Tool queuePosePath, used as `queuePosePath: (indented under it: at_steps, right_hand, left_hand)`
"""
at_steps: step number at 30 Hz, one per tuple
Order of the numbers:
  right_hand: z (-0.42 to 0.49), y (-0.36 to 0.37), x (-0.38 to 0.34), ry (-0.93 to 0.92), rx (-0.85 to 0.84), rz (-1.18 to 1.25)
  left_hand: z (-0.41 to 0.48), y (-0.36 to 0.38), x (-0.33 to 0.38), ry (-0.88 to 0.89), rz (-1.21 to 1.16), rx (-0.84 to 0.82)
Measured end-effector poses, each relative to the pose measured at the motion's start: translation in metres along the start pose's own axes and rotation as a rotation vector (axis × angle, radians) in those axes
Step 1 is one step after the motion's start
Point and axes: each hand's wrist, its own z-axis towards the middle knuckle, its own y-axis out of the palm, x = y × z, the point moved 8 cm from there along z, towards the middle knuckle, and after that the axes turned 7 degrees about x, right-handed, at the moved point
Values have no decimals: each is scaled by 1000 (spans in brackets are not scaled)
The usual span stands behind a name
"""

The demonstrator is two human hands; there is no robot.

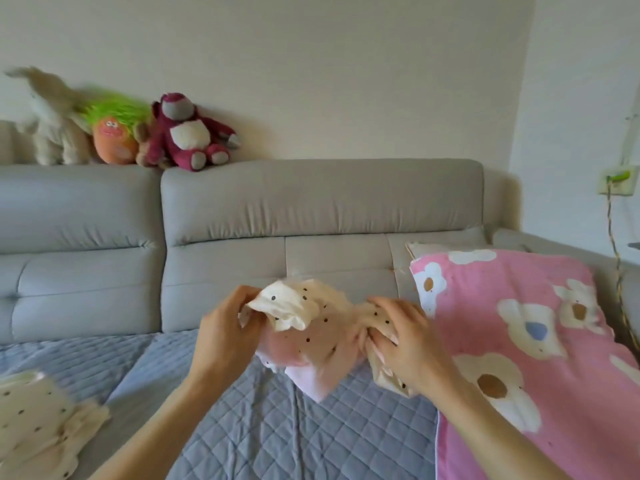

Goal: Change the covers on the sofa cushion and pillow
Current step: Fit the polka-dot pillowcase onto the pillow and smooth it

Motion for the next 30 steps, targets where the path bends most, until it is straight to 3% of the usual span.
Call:
queuePosePath:
  at_steps: [3, 5, 7, 9, 11, 15, 17, 19, 22, 27, 30]
  right_hand:
    - [-80, 34, 68, 219, -369, -193]
    - [-127, 49, 93, 205, -557, -380]
    - [-137, 53, 95, 156, -544, -401]
    - [-132, 49, 85, 192, -472, -240]
    - [-131, 49, 77, 176, -478, -182]
    - [-150, 57, 72, 123, -670, -292]
    - [-154, 58, 75, 128, -686, -384]
    - [-150, 57, 74, 82, -622, -448]
    - [-136, 45, 72, 88, -431, -446]
    - [-111, -9, 50, 114, 57, -204]
    - [-100, -42, 57, 174, 247, -184]
  left_hand:
    - [-41, 0, -92, -251, 139, -104]
    - [-84, 11, -161, -439, 336, -302]
    - [-117, 24, -206, -472, 499, -483]
    - [-130, 31, -209, -464, 415, -503]
    - [-129, 38, -192, -287, 464, -500]
    - [-134, 58, -129, 313, 566, -483]
    - [-147, 68, -117, 545, 668, -534]
    - [-159, 79, -119, 728, 726, -563]
    - [-157, 82, -137, 766, 752, -534]
    - [-118, 62, -136, 637, 748, -466]
    - [-60, 17, -111, 267, 538, -199]
